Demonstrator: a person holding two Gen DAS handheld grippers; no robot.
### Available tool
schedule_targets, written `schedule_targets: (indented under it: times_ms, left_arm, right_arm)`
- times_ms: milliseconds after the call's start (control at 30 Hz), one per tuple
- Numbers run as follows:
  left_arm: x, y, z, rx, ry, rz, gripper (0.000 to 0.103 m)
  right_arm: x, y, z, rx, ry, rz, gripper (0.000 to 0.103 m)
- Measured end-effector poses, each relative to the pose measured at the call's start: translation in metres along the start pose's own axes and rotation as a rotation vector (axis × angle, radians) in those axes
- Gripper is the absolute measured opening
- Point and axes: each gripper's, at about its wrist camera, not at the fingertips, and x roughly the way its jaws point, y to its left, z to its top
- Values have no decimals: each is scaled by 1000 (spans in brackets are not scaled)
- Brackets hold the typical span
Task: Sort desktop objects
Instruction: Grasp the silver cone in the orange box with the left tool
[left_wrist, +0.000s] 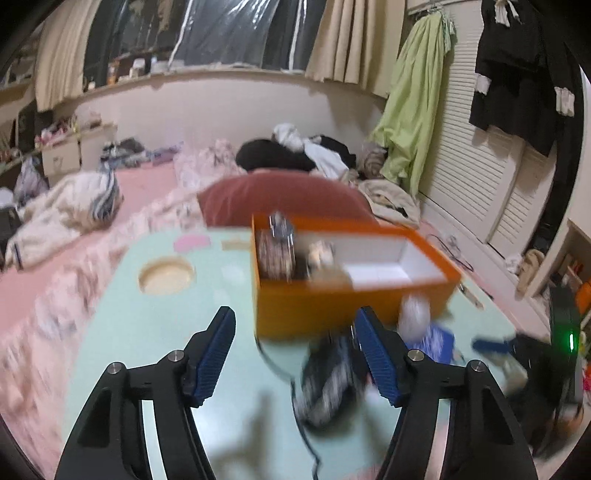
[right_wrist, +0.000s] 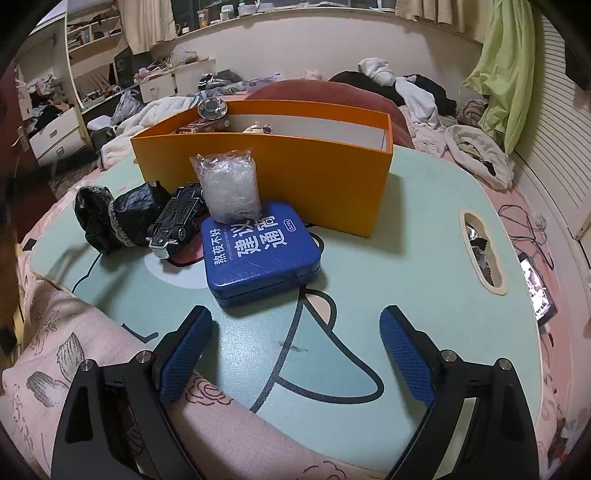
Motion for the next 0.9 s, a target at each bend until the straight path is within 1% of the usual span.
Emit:
schedule_targets:
  times_ms: [33, 100, 167, 233, 267, 367, 433, 467, 500, 533, 633, 667, 733, 833, 900]
  left_arm:
    - [6, -2, 10, 17, 3, 10, 64]
    - [26, -3, 34, 61, 27, 40, 52]
    - [56, -4, 56, 84, 84, 76, 43]
    - [80, -6, 70, 107, 126, 100, 42]
    - [93, -9, 77, 130, 137, 125, 43]
    - [126, -18, 84, 214, 179, 204, 43]
    - [143, -22, 84, 243, 223, 224, 43]
    - [151, -22, 84, 242, 248, 223, 39]
    - [156, -22, 83, 236, 264, 221, 29]
    - [160, -22, 84, 229, 275, 221, 28]
    - [156, -20, 82, 220, 259, 206, 28]
    - [151, -19, 81, 212, 243, 196, 28]
    - [135, -18, 82, 188, 188, 162, 28]
    - [93, -20, 79, 139, 115, 82, 28]
    - [60, -26, 69, 125, 80, 0, 28]
  right_arm:
    - [0, 0, 0, 0, 0, 0, 92]
    - [0, 0, 0, 0, 0, 0, 92]
    - [0, 0, 0, 0, 0, 0, 92]
    - [-1, 0, 0, 0, 0, 0, 92]
    - [0, 0, 0, 0, 0, 0, 92]
    - [-1, 0, 0, 1, 0, 0, 92]
    - [-1, 0, 0, 1, 0, 0, 92]
    - [-1, 1, 0, 1, 0, 0, 92]
    - [-1, 1, 0, 1, 0, 0, 92]
    - [-1, 1, 0, 1, 0, 0, 92]
    - [-1, 1, 0, 1, 0, 0, 92]
    - [-1, 1, 0, 1, 0, 0, 92]
    - [-1, 1, 0, 1, 0, 0, 92]
    - [-1, 0, 0, 1, 0, 0, 92]
    - [-1, 0, 0, 1, 0, 0, 92]
